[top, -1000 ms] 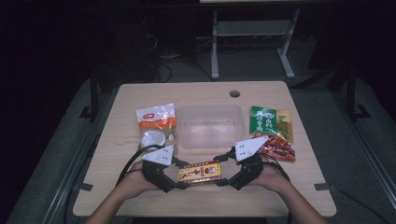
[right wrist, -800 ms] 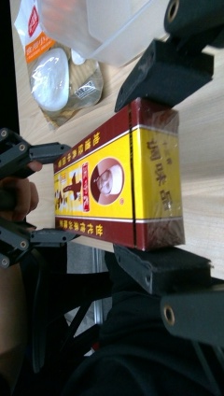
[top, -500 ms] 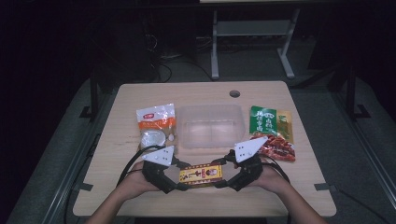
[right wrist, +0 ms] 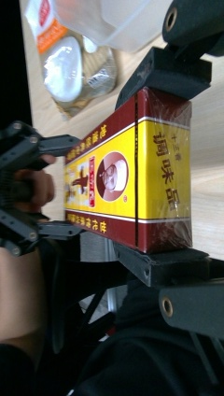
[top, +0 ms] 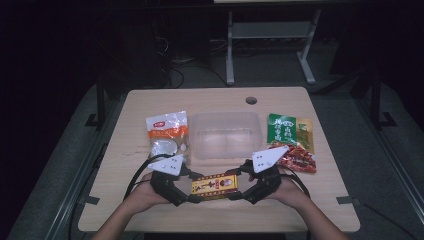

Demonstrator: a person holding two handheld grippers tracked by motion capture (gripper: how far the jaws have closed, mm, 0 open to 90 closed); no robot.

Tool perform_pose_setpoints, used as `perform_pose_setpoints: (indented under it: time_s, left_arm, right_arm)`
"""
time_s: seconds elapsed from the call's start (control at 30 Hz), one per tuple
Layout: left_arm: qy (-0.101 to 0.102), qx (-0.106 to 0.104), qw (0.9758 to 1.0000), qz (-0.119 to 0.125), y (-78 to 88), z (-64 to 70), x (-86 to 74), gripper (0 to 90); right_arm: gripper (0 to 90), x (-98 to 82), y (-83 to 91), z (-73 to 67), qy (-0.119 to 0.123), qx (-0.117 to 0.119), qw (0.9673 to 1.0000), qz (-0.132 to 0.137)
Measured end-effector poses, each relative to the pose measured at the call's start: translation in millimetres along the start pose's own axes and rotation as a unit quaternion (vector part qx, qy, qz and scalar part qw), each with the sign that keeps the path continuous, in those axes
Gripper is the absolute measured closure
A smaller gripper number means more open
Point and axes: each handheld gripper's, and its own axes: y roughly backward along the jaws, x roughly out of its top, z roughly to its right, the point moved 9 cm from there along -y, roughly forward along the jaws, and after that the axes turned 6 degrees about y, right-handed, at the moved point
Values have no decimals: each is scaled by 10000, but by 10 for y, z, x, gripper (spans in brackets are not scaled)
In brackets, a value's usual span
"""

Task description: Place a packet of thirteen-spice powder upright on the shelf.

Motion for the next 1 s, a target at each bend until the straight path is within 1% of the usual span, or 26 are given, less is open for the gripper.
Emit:
perform_pose_setpoints:
  time_s: [0.07,0.13,0.17,0.2,0.27,0.3,0.33,0.37,0.4,0.43,0.47,0.5,0.53,0.57,0.6,0.63,0.67,0.73,0.77,0.8,0.83,0.87,0.9,0.93,0.97,1.0]
  left_arm:
    - [-7,-10,10000,-34,-18,5,-13,318]
    - [-54,1,9999,-156,-54,-3,-47,318]
    - [-92,31,9995,-307,-100,-5,-91,318]
    - [-92,31,9995,-307,-100,-5,-91,317]
    - [-109,49,9989,-459,-144,-4,-135,316]
    - [-88,63,9987,-494,-168,-4,-150,313]
    - [-63,67,9986,-518,-176,-4,-160,313]
    - [-65,116,9985,-534,-184,-9,-171,307]
    - [-88,251,9980,-569,-174,-36,-189,299]
    - [-88,251,9980,-569,-174,-36,-189,280]
    - [-35,319,9978,-576,-169,-48,-200,256]
    - [-11,389,9976,-575,-150,-69,-211,256]
    - [120,462,9975,-512,-105,-103,-233,232]
    - [136,538,9971,-515,-78,-127,-255,219]
    - [136,538,9971,-515,-78,-127,-255,211]
    - [137,687,9964,-479,-23,-159,-305,205]
    - [137,687,9964,-479,-23,-159,-305,204]
    - [217,774,9959,-419,32,-176,-363,203]
    - [282,927,9941,-496,91,-219,-445,203]
    - [282,927,9941,-496,91,-219,-445,203]
    - [390,1143,9916,-470,134,-264,-514,203]
    - [390,1143,9916,-470,134,-264,-514,203]
    - [480,1221,9902,-474,156,-278,-542,203]
    - [618,1326,9882,-446,185,-278,-572,203]
    - [618,1326,9882,-446,185,-278,-572,203]
    - [686,1375,9870,-472,196,-273,-586,203]
  right_arm:
    - [316,35,10,-7,24,-18,10000,47]
    - [316,37,3,-16,57,-15,10000,24]
    - [317,30,-14,-16,122,-27,9999,-25]
    - [317,30,-14,-16,122,-27,9999,-25]
    - [318,19,-30,-29,182,-43,9997,-126]
    - [318,-11,-47,-35,248,-49,9994,-247]
    - [318,-11,-47,-35,248,-49,9994,-247]
    - [319,-29,-56,-26,294,-83,9990,-321]
    - [319,-36,-58,-23,293,-109,9989,-349]
    - [319,-36,-58,-23,293,-109,9989,-349]
    - [319,-53,-52,-15,297,-159,9986,-419]
    - [319,-53,-52,-15,297,-159,9986,-419]
    - [319,-75,-38,1,287,-221,9981,-491]
    - [318,-85,-30,9,262,-250,9981,-508]
    - [318,-98,-19,28,277,-295,9977,-538]
    - [318,-105,-13,30,201,-315,9979,-536]
    - [318,-118,-3,46,209,-358,9975,-569]
    - [318,-136,10,56,187,-411,9971,-614]
    - [318,-147,17,63,198,-431,9968,-647]
    - [318,-147,17,63,198,-431,9968,-647]
    - [318,-159,28,71,191,-466,9964,-681]
    - [318,-159,28,71,191,-466,9964,-681]
    - [318,-163,32,76,186,-495,9962,-691]
    - [318,-169,39,84,148,-536,9959,-709]
    - [318,-170,42,91,138,-534,9959,-711]
    - [318,-170,42,91,138,-534,9959,-711]
